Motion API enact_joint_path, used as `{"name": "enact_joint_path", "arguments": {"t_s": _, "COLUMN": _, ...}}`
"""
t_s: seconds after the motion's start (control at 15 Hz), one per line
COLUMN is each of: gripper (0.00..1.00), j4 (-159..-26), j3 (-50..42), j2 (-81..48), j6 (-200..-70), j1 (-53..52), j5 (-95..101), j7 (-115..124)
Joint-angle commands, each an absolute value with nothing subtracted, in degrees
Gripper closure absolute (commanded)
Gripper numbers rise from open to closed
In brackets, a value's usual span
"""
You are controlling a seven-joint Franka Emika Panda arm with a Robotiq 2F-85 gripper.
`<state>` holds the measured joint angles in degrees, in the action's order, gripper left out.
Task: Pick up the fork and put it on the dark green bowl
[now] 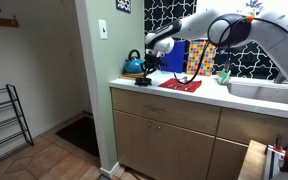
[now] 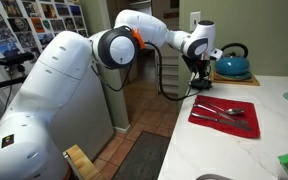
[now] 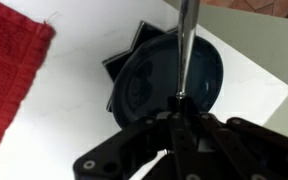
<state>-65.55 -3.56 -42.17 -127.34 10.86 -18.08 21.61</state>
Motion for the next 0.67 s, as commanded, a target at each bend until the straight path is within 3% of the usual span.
{"name": "enact_joint_path", "arguments": {"t_s": 0.0, "gripper": 0.98, "j4": -59.19, "j3": -3.43, "j2": -45.82, "j6": -122.00, "j1": 11.51, "j5": -17.10, "j7": 20.71}}
{"name": "enact_joint_path", "arguments": {"t_s": 0.6, "gripper": 0.98, "j4": -52.09, "j3": -3.38, "j2": -50.71, "j6": -116.57, "j1": 11.73, "j5": -15.92, "j7": 19.05}}
